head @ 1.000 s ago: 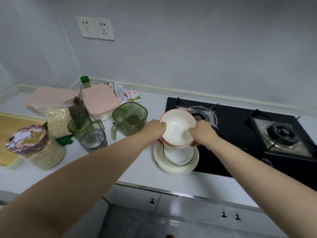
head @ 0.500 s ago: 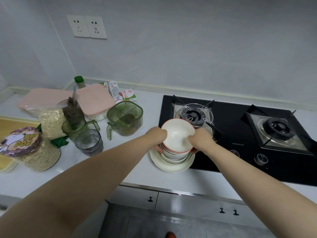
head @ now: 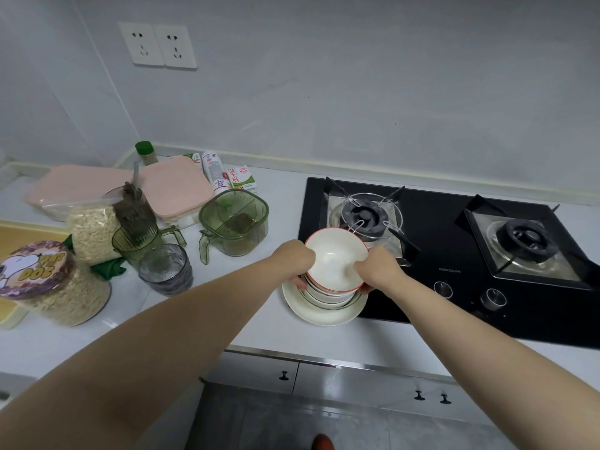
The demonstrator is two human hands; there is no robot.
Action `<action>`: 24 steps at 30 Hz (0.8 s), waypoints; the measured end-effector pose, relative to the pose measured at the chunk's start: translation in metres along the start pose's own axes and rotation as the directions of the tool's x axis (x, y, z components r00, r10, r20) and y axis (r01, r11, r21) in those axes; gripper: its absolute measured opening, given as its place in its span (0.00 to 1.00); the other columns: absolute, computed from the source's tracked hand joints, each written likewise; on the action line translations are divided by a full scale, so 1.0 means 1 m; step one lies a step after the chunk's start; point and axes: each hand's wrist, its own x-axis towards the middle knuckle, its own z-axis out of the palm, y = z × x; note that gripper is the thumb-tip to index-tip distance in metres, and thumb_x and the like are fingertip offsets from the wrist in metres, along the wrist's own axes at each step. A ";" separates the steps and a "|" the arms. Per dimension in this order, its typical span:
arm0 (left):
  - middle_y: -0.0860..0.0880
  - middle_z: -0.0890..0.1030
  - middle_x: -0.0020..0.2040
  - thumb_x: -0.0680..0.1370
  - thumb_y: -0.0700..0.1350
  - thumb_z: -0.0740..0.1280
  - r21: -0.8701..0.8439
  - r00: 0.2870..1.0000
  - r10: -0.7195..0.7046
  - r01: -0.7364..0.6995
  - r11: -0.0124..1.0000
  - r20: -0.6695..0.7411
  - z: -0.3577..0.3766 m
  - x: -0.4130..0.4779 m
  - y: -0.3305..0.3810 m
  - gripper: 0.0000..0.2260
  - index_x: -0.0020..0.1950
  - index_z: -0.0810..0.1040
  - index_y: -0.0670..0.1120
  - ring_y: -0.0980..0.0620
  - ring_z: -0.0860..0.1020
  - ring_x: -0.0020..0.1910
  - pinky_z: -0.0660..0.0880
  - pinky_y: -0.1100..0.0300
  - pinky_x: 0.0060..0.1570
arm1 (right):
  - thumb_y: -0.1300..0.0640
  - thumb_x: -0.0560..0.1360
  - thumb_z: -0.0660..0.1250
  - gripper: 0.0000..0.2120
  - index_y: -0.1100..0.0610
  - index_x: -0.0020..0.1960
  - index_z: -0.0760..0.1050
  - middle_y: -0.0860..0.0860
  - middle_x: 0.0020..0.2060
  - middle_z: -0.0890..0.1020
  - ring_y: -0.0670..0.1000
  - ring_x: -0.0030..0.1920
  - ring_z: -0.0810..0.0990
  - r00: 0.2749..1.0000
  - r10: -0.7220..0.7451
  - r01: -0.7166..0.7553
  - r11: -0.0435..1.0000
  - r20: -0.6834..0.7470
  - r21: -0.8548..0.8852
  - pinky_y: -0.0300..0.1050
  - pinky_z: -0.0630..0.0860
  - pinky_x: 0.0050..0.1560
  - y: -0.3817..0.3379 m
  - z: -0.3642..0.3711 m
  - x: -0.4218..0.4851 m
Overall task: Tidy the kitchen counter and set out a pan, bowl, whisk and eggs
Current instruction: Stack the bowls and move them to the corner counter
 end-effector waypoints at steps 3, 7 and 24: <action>0.39 0.82 0.52 0.76 0.38 0.65 0.090 1.000 0.011 -0.012 0.996 0.003 -0.004 0.011 0.000 0.03 0.44 0.73 0.39 0.44 0.80 0.50 0.71 0.65 0.40 | 0.64 0.74 0.55 0.05 0.61 0.40 0.68 0.59 0.27 0.78 0.55 0.25 0.78 1.000 0.016 -0.016 1.000 0.023 0.013 0.46 0.79 0.38 -0.001 -0.001 0.001; 0.43 0.80 0.35 0.79 0.44 0.53 0.054 0.991 0.092 -0.087 0.995 -0.094 -0.004 0.012 0.002 0.10 0.51 0.72 0.42 0.47 0.79 0.29 0.74 0.62 0.39 | 0.66 0.74 0.55 0.06 0.64 0.43 0.70 0.61 0.29 0.78 0.58 0.27 0.77 0.996 0.057 -0.060 0.997 0.063 0.051 0.53 0.80 0.41 -0.001 -0.002 0.003; 0.45 0.77 0.44 0.79 0.54 0.54 0.054 0.924 0.301 -0.297 0.953 -0.234 0.000 0.032 -0.011 0.17 0.45 0.77 0.44 0.46 0.76 0.47 0.71 0.55 0.44 | 0.56 0.77 0.62 0.11 0.59 0.56 0.73 0.53 0.46 0.78 0.52 0.45 0.76 0.997 -0.064 0.054 0.971 0.036 0.233 0.44 0.72 0.43 0.002 -0.012 0.015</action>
